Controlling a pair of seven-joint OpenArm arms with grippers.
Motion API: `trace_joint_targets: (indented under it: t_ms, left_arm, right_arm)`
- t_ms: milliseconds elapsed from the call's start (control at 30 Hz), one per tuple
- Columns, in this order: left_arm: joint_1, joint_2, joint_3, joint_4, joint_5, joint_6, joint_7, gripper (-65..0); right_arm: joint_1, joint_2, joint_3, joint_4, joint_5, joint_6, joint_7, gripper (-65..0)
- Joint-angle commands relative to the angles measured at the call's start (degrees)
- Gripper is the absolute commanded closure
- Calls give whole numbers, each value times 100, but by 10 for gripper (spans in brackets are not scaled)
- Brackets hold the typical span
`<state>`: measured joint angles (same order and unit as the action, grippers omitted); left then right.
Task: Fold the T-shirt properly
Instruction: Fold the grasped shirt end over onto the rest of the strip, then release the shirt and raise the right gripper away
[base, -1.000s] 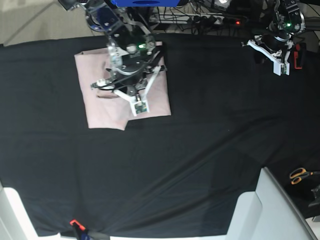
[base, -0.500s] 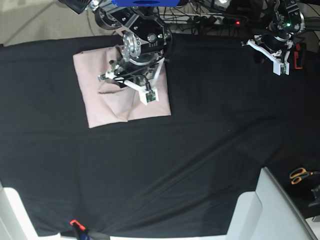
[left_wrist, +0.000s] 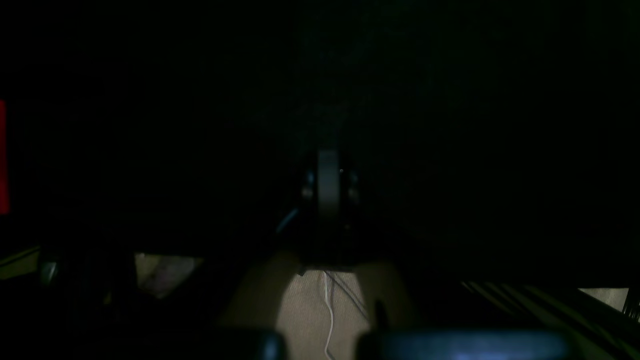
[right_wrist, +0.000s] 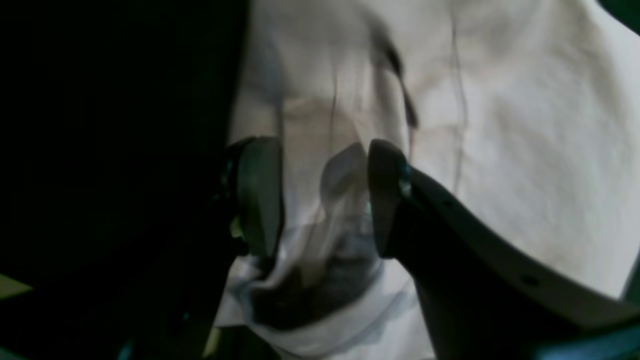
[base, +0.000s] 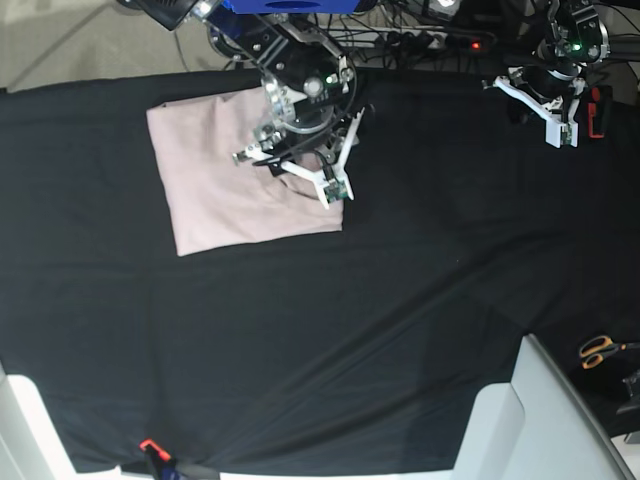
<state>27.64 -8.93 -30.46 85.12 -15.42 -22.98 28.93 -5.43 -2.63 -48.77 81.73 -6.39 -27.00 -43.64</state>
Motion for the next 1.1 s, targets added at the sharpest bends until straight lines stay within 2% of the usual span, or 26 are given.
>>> trace_joint_targets:
  t_ms: [0,100,133,267,333,400,467,500,567,667,867,967,1067]
  left_arm:
    - [27,-87,-62,72,-45,-36,-110,0]
    - [19,-87,-62,72,-45,-36,-110,0]
    - [10,-87,-62,72,-45,-36,-110,0]
    - [-17,-87,-62,64,-45,-36,-110,0]
    - [-17,-87,-53,64,-45,-36,-110,0]
    - [-17,-87,-27,72,-45,-36,-110,0]
    - [-17,-70,-18,72,-36,-36,-110,0]
    - [-17,-70,-18,72,-36,-36,-110,0]
    - [-8,-70,131,134,-36,-36,-110,0]
    - [27,-79,518,319,-36,-36,-110,0]
    - [-17,-52,835,450,-54,-36,-102,0]
    - [-25,-52,1028,459,-71,-36,-102,0]
    - [-25,-61,1248,582,-71,-36,-102,0]
  right_arm:
    - [38,-40,-24,130,37,155,175,-267]
    - [-103,4,11,341,55,692,395,-234]
    - [-165,118,20,578,55,815,430,-222]
    - [-376,488,55,1747,46,824,395,-218]
    - [-525,681,425,2205,46,815,254,-212]
    - [-736,707,952,2442,46,815,-98,-152]
    - [-877,725,1365,2504,55,824,-379,-26]
    - [-973,734,1559,2504,55,824,-467,0]
    - [-1237,734,1822,2504,55,841,-485,-21]
    - [-1483,742,1893,2486,55,850,-476,-2]
    - [-1633,540,1682,2213,72,850,-476,-2]
    - [-1633,514,1506,1941,107,850,-238,-2]
    - [-1589,514,1444,1642,820,850,-27,-2]
